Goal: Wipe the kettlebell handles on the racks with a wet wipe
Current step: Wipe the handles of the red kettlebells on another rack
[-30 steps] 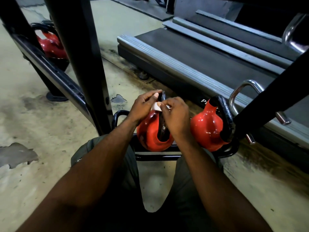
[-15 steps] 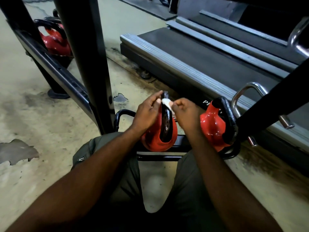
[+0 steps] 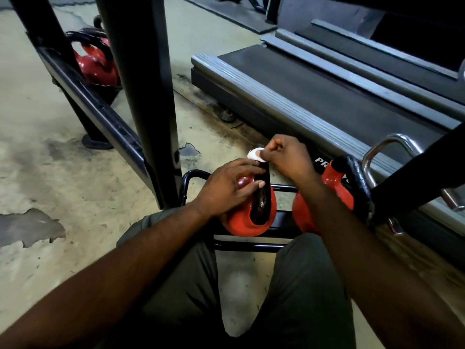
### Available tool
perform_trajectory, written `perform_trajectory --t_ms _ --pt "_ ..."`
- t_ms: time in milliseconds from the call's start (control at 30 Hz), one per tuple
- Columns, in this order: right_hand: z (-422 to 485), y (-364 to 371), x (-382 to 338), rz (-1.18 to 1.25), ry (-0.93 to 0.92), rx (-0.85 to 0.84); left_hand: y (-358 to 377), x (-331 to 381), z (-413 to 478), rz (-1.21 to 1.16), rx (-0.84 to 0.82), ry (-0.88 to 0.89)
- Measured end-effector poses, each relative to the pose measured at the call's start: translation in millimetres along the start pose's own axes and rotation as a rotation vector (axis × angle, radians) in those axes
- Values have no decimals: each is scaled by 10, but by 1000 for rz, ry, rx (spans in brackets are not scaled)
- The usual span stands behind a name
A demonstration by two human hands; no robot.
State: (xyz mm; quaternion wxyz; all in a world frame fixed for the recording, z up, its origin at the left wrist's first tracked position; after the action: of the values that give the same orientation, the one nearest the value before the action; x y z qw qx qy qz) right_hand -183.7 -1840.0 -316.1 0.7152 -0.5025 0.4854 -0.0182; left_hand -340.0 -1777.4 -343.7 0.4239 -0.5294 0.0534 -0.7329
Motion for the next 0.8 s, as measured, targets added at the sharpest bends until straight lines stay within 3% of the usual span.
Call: perform_trajectory --t_ms 133,233,300,367,500,633,700,800 --pt "444 42 -189 -60 35 13 -94 -109 145 -49 80 -78" --pt "635 132 -268 -277 95 -206 -15 -85 138 -32 44 -74" --pt "609 184 -426 -588 -5 -310 24 -44 87 -18 25 -51" --pt "593 310 -632 -834 -154 -304 7 -45 80 3 19 -51" --pt "643 693 -803 -1074 -246 -352 -43 -134 87 51 20 -72" --pt "878 490 -553 -775 34 -475 12 -147 84 10 -5 -64" --pt "930 388 -331 -492 194 -498 -12 -151 108 21 7 -68" --pt "804 391 1 -40 377 -405 -72 -199 80 10 31 -75"
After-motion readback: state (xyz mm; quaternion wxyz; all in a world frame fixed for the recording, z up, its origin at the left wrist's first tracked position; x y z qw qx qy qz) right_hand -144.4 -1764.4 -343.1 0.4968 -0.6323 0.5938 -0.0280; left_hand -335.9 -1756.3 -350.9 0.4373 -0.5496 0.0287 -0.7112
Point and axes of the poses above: each hand's wrist, its own z-axis towards the middle knuckle, its own y-axis out of the palm, x = y × z, the point moved 7 cm from there along z, towards the middle knuckle, and after that the axes turned 2 degrees about -z, right-handed, at the moved point
